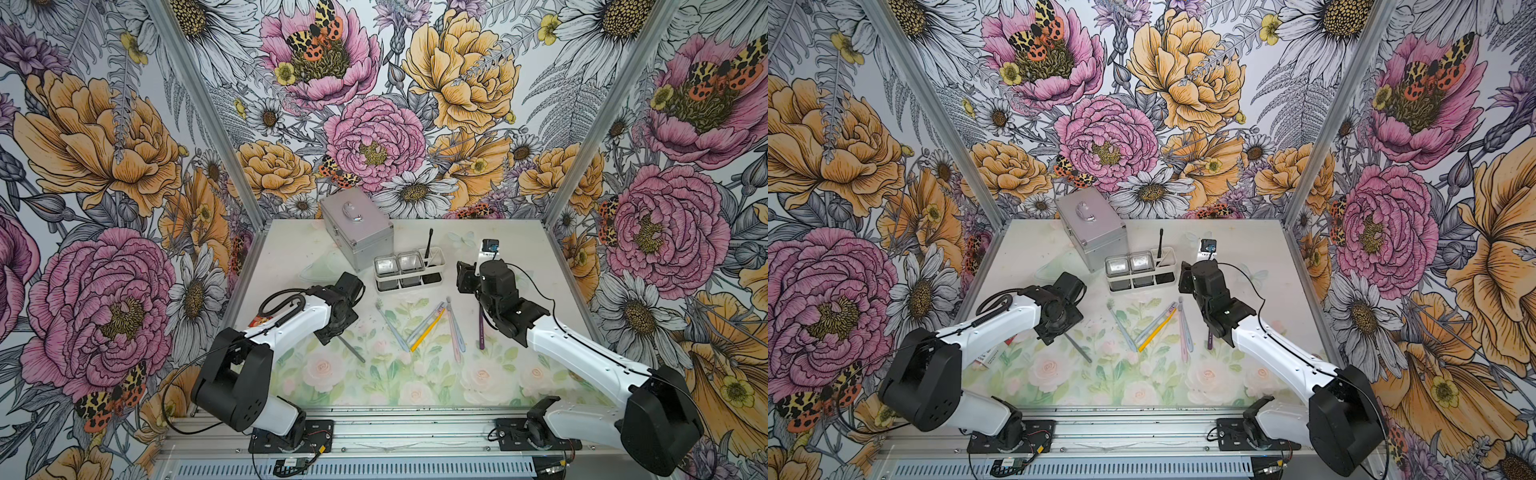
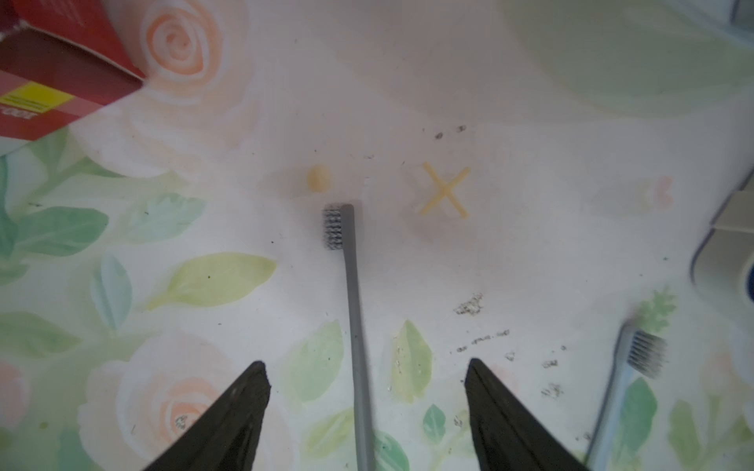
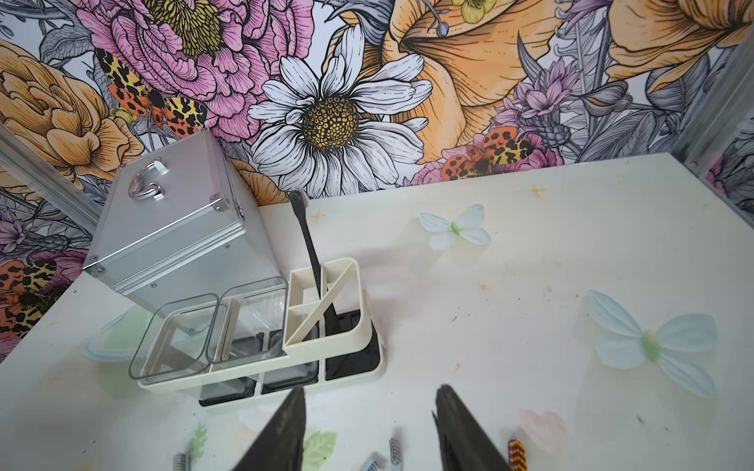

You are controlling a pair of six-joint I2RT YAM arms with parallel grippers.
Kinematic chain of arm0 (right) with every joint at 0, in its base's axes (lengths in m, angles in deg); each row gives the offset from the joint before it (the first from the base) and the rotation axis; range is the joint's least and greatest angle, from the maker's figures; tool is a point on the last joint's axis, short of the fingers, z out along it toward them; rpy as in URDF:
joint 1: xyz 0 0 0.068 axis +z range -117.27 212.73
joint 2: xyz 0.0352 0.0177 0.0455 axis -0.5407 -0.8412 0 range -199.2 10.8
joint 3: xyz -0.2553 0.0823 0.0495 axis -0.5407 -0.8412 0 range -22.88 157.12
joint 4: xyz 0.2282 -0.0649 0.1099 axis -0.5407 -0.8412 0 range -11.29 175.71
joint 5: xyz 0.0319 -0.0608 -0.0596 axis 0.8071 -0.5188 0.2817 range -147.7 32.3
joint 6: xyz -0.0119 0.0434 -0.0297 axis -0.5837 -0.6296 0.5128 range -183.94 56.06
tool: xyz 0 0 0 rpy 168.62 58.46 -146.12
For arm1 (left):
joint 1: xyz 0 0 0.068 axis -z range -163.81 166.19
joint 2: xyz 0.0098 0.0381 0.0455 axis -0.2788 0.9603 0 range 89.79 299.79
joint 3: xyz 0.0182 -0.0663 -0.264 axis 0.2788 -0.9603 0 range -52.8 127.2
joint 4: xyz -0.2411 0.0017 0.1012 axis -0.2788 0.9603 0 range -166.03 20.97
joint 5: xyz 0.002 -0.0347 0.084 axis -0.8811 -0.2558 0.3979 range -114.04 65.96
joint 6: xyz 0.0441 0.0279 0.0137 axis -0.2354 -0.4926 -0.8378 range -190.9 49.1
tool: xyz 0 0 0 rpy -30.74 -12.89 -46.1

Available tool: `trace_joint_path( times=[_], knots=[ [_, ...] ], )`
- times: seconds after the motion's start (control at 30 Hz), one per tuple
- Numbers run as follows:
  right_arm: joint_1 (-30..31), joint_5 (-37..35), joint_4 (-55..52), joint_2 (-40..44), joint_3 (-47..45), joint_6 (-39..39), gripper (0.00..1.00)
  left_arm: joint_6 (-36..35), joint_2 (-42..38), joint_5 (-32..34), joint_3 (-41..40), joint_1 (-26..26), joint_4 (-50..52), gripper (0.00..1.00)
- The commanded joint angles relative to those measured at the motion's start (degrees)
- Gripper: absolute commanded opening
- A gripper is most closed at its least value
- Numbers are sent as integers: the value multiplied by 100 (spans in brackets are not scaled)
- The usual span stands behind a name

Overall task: Place the toothbrush into the toothbrush holder
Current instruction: Pick up the toothbrush from the center of the board.

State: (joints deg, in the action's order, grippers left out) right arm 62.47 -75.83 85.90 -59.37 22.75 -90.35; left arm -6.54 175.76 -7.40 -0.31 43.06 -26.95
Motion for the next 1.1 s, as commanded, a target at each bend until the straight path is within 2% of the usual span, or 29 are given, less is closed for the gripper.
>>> trace_joint_path(
  times=[0.0, 0.17, 0.33, 0.67, 1.07],
  knots=[
    [-48, 115, -89, 231, -118, -170, 50, 15, 222, -45, 233, -58, 58, 75],
    [-124, 115, -102, 422, -255, -171, 51, -13, 656, -159, 356, -154, 50, 72],
    [-193, 77, -119, 518, -345, -101, 53, 130, 902, -333, 323, -296, 35, 74],
    [-381, 192, -151, 214, -345, -145, 53, -20, 1420, -265, 584, -323, 51, 69],
    [-495, 139, -169, 235, -416, -49, 53, 53, 1766, -35, 685, -267, 39, 48]
  ],
)
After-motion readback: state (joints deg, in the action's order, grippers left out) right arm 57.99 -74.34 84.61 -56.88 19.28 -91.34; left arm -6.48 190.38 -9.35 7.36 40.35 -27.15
